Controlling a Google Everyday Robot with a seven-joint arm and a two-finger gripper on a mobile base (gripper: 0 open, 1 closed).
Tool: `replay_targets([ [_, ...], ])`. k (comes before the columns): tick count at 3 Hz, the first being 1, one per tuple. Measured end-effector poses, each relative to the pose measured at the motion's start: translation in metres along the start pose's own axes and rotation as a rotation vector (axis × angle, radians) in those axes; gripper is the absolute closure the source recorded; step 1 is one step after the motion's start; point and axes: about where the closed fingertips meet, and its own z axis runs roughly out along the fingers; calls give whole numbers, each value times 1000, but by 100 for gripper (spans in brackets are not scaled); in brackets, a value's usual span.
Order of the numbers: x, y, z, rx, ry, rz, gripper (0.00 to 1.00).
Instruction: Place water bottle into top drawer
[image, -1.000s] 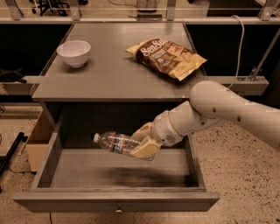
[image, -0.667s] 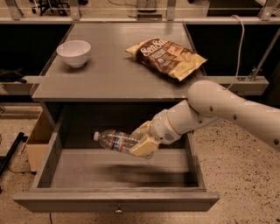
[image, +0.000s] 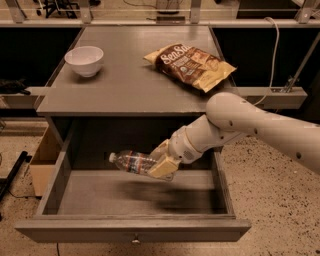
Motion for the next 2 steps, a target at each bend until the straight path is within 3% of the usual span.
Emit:
replay_targets([
  [2, 19, -1, 9, 1, 4, 41, 100],
])
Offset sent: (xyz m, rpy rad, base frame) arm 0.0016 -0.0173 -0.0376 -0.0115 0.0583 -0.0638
